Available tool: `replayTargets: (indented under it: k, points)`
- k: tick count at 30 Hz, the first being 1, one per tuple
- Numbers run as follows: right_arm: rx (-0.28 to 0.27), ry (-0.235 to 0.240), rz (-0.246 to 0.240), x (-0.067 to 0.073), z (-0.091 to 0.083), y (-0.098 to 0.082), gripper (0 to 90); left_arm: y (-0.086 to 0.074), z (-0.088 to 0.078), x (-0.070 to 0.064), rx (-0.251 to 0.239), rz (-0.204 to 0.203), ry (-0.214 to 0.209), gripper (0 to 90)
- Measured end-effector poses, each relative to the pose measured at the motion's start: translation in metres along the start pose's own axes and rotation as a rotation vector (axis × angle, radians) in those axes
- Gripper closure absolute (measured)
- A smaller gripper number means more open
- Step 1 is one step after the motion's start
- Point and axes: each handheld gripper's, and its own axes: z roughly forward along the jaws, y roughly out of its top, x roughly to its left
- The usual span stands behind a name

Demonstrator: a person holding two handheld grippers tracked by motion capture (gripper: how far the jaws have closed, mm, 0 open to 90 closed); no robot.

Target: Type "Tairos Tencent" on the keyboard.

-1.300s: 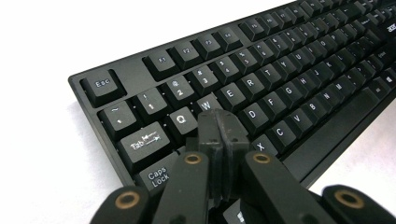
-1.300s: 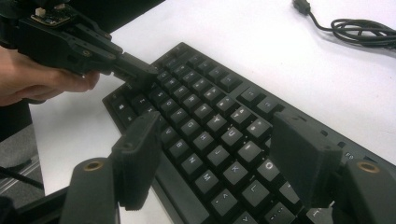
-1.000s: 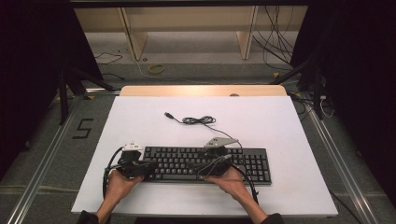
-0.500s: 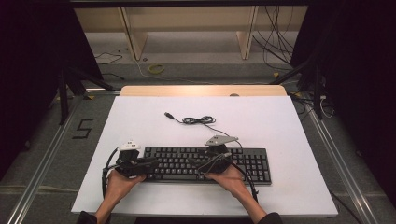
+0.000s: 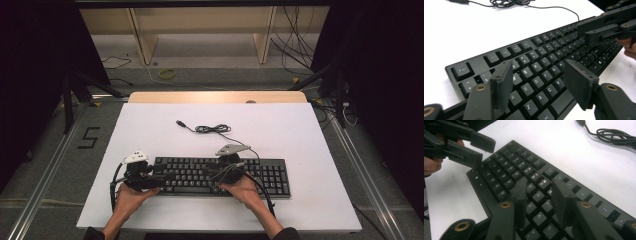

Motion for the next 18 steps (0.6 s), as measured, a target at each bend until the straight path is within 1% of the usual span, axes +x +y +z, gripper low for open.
replayTargets:
  k: [2, 5, 8, 13, 18]
  points:
    - [0.006, 0.000, -0.001, -0.0008, 0.0010, 0.0000, 73.2, -0.0003, 0.0000, -0.0011, -0.004, -0.001, -0.004, 36.6]
    - [0.010, 0.001, -0.003, -0.0012, 0.0016, -0.0001, 75.3, -0.0010, 0.0004, -0.0017, -0.006, 0.013, 0.004, 34.5]
    - [0.010, 0.004, -0.011, -0.0016, 0.0025, 0.0000, 79.2, -0.0013, 0.0004, -0.0019, -0.010, 0.010, 0.004, 31.6]
    - [0.020, 0.000, -0.009, -0.0023, 0.0043, -0.0004, 84.5, -0.0014, -0.0002, -0.0037, -0.025, 0.010, 0.000, 30.1]
    - [0.039, -0.008, -0.017, -0.0027, 0.0080, -0.0013, 87.2, -0.0016, -0.0012, -0.0038, -0.036, -0.002, -0.007, 29.7]
